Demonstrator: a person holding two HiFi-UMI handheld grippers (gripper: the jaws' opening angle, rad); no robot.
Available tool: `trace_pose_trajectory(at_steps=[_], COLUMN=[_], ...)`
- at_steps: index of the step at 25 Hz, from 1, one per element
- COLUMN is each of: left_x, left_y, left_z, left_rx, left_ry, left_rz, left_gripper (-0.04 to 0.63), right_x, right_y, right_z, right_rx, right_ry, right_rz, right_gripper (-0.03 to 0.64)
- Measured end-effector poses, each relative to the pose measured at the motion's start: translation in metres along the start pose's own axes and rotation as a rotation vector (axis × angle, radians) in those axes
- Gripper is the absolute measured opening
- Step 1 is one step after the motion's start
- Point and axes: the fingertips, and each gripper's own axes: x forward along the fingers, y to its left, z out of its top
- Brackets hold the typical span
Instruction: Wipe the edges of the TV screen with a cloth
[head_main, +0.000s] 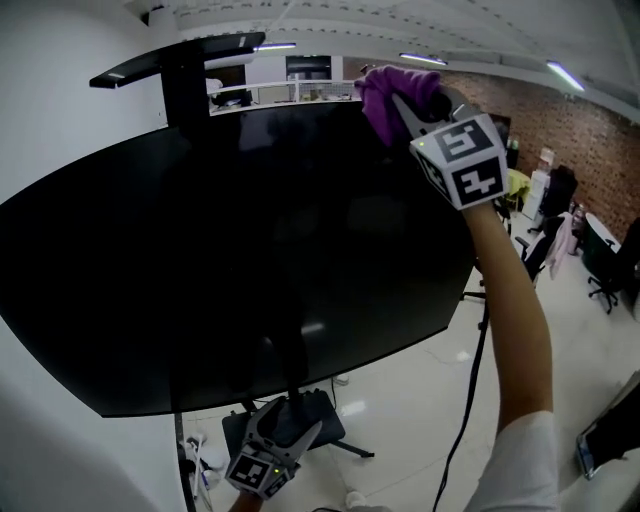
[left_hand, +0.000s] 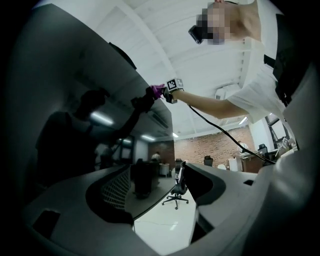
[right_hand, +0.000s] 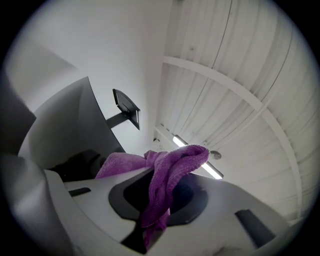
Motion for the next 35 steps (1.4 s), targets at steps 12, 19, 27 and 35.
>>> trace_pose_trajectory(at_steps=[12,19,27,35], left_x=[0.102,0.153,0.184,0.180], left_y=[-0.048,-0.119,-0.178,-0.188], left_z=[-0.022,-0.037,-0.051,-0.073], left_rx=[-0.018,-0.054,-0.128,-0.108], left_ry=[-0.005,0.032,0.036,0.064], left_rz=[-0.117,-0.301,-0.446,-0.498], left_gripper=[0.325,0.325,0.325,0.325], right_x=[-0.052,-0.099,-0.142,-0.200], right_y=[-0.186,-0.203,-0.089,0.048], right_z=[-0.193,-0.293,-0.391,-0.512], right_rx=[0.213,0.157,0.169,0.391], right_ry=[0.278,0.398,0.456,0.589], right_rz=[-0.240,-0.288,-0.123,-0.016], right_gripper=[0.080,0.078,0.078,0.078])
